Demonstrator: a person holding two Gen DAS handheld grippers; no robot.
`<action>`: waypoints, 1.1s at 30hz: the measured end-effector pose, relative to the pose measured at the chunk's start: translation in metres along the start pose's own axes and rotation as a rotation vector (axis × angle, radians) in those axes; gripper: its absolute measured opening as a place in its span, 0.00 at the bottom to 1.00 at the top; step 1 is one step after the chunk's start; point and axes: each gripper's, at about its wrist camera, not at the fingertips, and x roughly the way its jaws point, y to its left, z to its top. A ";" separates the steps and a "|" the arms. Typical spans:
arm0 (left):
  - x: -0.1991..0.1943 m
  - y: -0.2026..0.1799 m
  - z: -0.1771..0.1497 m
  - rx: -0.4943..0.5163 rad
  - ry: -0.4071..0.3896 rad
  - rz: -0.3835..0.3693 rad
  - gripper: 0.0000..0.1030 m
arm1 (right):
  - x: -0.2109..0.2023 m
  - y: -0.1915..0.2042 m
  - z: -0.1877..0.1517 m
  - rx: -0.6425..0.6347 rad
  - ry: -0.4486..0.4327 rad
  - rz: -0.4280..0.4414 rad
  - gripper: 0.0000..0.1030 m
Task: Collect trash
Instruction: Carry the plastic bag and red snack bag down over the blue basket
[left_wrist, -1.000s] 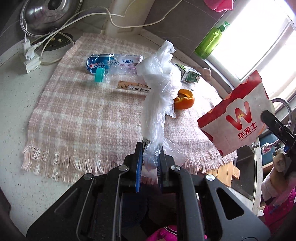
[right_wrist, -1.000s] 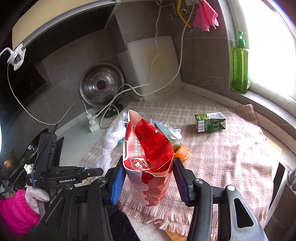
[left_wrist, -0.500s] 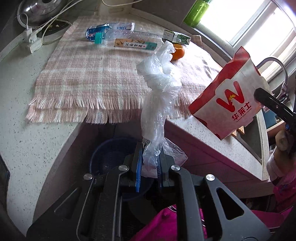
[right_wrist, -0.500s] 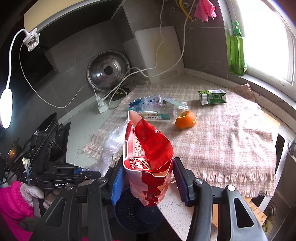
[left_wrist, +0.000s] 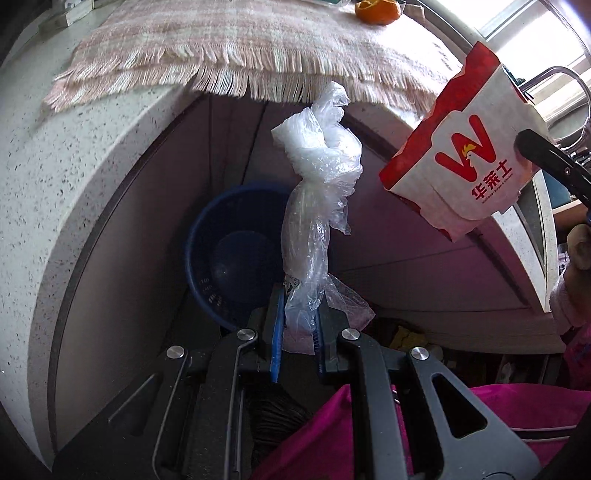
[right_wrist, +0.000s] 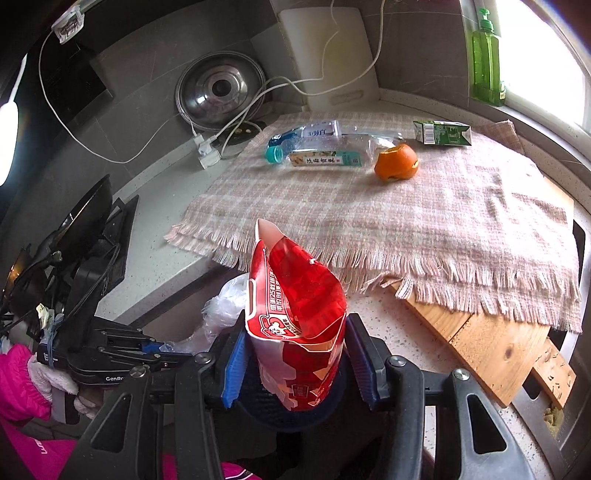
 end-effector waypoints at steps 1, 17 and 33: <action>0.006 0.004 0.001 -0.002 0.013 0.005 0.11 | 0.005 0.003 -0.002 -0.004 0.008 0.001 0.50; 0.072 0.029 0.000 -0.033 0.159 0.050 0.12 | 0.081 0.022 -0.034 -0.047 0.150 -0.034 0.50; 0.126 0.041 -0.015 -0.077 0.249 0.049 0.12 | 0.138 0.017 -0.060 -0.061 0.263 -0.063 0.50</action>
